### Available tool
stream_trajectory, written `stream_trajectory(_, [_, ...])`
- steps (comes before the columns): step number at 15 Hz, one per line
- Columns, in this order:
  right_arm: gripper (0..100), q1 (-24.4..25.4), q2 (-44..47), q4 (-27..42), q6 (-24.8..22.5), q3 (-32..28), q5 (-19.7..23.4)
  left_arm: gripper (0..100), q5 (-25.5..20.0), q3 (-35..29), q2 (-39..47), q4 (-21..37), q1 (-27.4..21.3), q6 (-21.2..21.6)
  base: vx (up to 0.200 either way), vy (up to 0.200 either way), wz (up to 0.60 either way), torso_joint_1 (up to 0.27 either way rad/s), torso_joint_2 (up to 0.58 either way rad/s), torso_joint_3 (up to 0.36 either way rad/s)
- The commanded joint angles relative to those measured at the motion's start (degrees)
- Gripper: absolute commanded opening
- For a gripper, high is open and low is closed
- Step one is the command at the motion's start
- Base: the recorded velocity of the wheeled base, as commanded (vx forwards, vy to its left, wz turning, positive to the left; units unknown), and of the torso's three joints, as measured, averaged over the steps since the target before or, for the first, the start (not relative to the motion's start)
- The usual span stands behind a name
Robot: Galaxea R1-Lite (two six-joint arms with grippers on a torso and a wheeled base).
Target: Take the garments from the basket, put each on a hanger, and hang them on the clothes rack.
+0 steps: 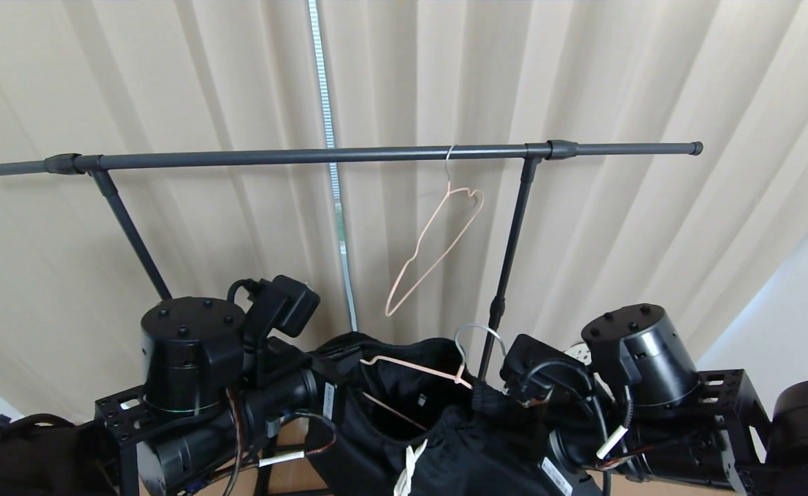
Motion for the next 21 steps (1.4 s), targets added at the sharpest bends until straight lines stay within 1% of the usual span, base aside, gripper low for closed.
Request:
stream_trajectory(1, [0, 1.0, 2.9, -1.1, 1.4, 0.5, -0.8, 0, 0.0, 0.4, -1.6, -0.1, -1.7, 0.0, 0.000, 0.000, 0.00, 0.000, 0.00, 0.000])
stream_trajectory(3, [0, 2.6, 3.6, -4.1, 5.7, 0.6, -0.9, 0, 0.0, 0.8, -2.7, -0.1, -3.6, 0.0, 0.000, 0.000, 0.00, 0.000, 0.00, 0.000])
stream_trajectory(7, [0, 3.1, 3.8, -12.2, 7.5, 2.9, -0.7, 0, 0.0, 2.0, -3.8, -0.2, -6.6, -0.1, 0.000, 0.000, 0.00, 0.000, 0.00, 0.000])
stream_trajectory(8, [0, 3.4, 4.1, -13.2, 7.9, 3.2, -0.7, 0, 0.0, 2.1, -3.6, -0.2, -6.6, -0.1, 0.000, 0.000, 0.00, 0.000, 0.00, 0.000])
stream_trajectory(12, [0, 3.5, 3.6, -23.5, 9.3, 6.5, -0.3, 0, 1.2, 3.0, -0.9, -0.3, -6.5, 0.6, 0.000, 0.000, 0.00, 0.000, 0.00, 0.000])
stream_trajectory(14, [0, 3.6, 3.8, -26.2, 10.7, 7.1, -0.3, 0, 1.2, 3.4, -0.2, -0.4, -6.5, 1.2, 0.000, 0.000, 0.00, 0.000, 0.00, 0.000])
stream_trajectory(16, [0, 3.6, 3.8, -26.6, 11.1, 7.0, -0.2, 0, 1.1, 4.2, -0.2, -0.4, -6.5, 1.3, 0.000, 0.000, 0.00, 0.000, 0.00, 0.000])
stream_trajectory(17, [0, 3.6, 3.6, -26.7, 11.4, 7.0, 0.3, 0, 1.1, 5.0, -0.2, -0.5, -6.6, 2.4, 0.000, 0.000, 0.00, 0.000, 0.00, 0.000])
stream_trajectory(19, [0, 3.6, 3.6, -29.3, 12.3, 7.4, 0.7, 0, 1.0, 6.8, -0.1, -1.0, -6.6, 5.3, 0.000, 0.000, 0.00, 0.000, 0.00, 0.000])
stream_trajectory(21, [0, 3.8, 3.6, -32.0, 12.3, 8.6, 1.0, 0, 1.0, 7.2, 0.3, -2.5, -6.6, 5.6, 0.000, 0.000, 0.00, 0.000, 0.00, 0.000])
